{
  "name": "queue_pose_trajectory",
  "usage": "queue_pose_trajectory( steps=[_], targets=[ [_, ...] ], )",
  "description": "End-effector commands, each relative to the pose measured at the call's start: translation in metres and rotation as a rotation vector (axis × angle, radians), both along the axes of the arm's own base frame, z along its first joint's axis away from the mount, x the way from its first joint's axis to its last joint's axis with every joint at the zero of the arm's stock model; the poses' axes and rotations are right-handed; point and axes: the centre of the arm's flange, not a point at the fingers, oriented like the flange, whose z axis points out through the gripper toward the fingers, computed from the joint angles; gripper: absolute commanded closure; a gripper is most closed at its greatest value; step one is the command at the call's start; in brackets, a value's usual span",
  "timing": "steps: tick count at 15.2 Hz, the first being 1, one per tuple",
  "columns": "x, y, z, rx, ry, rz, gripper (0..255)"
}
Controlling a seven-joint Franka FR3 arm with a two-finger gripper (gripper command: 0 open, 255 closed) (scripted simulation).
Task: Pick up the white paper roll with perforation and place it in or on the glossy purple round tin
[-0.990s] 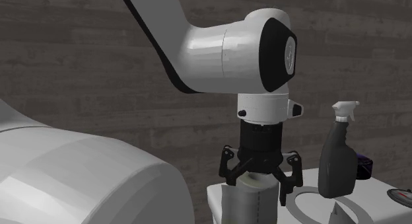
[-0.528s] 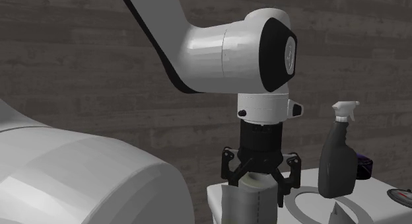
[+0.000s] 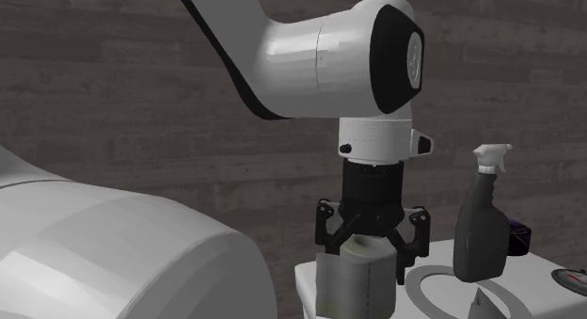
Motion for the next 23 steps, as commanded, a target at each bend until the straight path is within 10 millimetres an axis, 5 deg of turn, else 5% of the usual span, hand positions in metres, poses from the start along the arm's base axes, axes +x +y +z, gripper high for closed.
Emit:
queue_pose_trajectory(
  steps=[1,20,23],
  targets=[
    [0.000,0.000,0.011,0.000,0.000,0.000,255],
    [0.000,0.000,0.108,0.000,0.000,0.000,255],
    [0.023,-0.033,0.109,0.000,0.000,0.000,255]
  ],
)
